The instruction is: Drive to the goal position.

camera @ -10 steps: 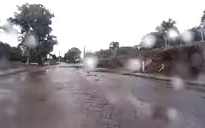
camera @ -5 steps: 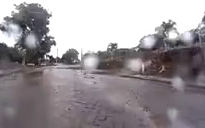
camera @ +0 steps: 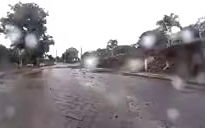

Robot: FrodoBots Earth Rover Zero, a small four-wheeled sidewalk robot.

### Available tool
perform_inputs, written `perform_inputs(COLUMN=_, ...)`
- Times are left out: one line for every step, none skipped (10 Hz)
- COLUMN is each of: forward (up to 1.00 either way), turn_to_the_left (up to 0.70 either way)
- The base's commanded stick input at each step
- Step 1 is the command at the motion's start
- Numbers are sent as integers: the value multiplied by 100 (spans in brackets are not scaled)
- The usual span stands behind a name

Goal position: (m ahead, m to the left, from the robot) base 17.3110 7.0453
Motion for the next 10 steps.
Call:
perform_inputs(forward=51, turn_to_the_left=0)
perform_inputs(forward=24, turn_to_the_left=0)
perform_inputs(forward=0, turn_to_the_left=1)
perform_inputs(forward=0, turn_to_the_left=11)
perform_inputs(forward=0, turn_to_the_left=21)
perform_inputs(forward=0, turn_to_the_left=31)
perform_inputs(forward=0, turn_to_the_left=41)
perform_inputs(forward=0, turn_to_the_left=18)
perform_inputs(forward=0, turn_to_the_left=0)
perform_inputs(forward=0, turn_to_the_left=0)
